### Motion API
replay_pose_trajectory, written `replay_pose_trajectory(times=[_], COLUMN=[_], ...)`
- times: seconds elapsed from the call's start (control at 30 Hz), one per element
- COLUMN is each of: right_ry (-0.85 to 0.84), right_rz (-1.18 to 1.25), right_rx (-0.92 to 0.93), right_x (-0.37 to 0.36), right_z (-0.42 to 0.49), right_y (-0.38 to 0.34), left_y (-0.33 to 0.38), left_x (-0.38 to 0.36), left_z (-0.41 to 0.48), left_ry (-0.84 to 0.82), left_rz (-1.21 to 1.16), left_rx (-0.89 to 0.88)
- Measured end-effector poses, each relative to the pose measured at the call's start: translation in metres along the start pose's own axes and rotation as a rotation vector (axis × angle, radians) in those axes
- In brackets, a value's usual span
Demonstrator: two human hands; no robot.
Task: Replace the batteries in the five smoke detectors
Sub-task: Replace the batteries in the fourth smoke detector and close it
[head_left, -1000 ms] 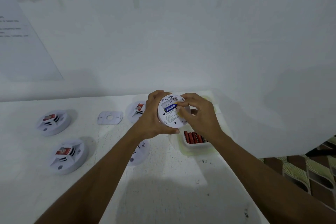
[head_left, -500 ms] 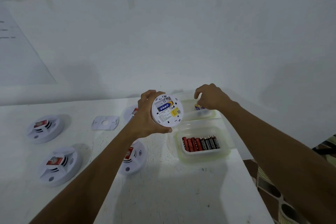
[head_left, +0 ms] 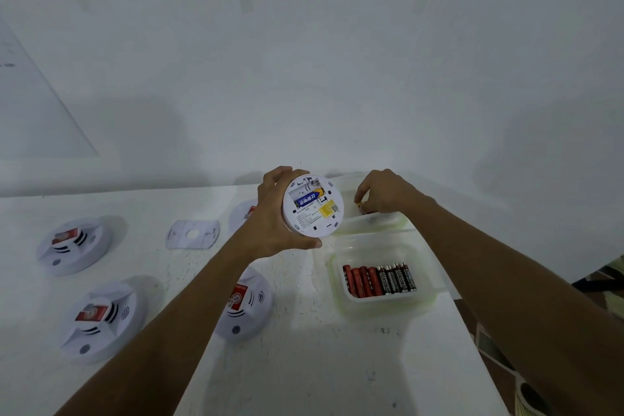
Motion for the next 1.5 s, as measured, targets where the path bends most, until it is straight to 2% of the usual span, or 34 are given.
replay_pose_trajectory(times=[0.17, 0.23, 0.3, 0.4, 0.5, 0.83, 1.0, 1.13, 1.27, 1.5], right_ry=[0.016, 0.072, 0.180, 0.336, 0.374, 0.265, 0.289, 0.400, 0.243, 0.254], right_rz=[0.164, 0.258, 0.405, 0.752, 0.942, 0.936, 0.873, 0.653, 0.822, 0.794], right_rx=[0.068, 0.097, 0.129, 0.195, 0.307, 0.324, 0.340, 0.266, 0.176, 0.150], right_x=[0.002, 0.005, 0.011, 0.022, 0.025, 0.001, -0.006, -0.005, -0.004, -0.014], right_z=[-0.005, -0.012, -0.023, -0.050, -0.076, -0.110, -0.121, -0.124, -0.127, -0.130], right_y=[0.001, -0.001, -0.006, -0.023, -0.048, -0.080, -0.087, -0.090, -0.092, -0.105], left_y=[0.000, 0.001, 0.001, 0.002, 0.007, 0.021, 0.028, 0.029, 0.027, 0.031], left_x=[0.000, 0.000, 0.000, -0.002, -0.006, -0.009, -0.006, -0.004, -0.003, 0.002], left_z=[0.000, -0.001, -0.002, -0.004, -0.007, -0.025, -0.033, -0.042, -0.049, -0.057], left_ry=[-0.009, -0.012, -0.015, -0.015, -0.014, -0.005, 0.014, 0.037, 0.052, 0.074], left_rz=[0.002, 0.002, 0.001, 0.014, 0.033, 0.083, 0.121, 0.112, 0.098, 0.126], left_rx=[0.010, 0.014, 0.010, 0.013, -0.004, -0.063, -0.078, -0.060, -0.027, -0.045])
Point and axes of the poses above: each hand's wrist, its own z-axis towards the middle knuckle, its own x-axis out of the back of the hand, y = z × x, the point moved 2 cm from there along z, towards the middle knuckle, and after that the axes turned 3 degrees about z, right-handed, at the moved point
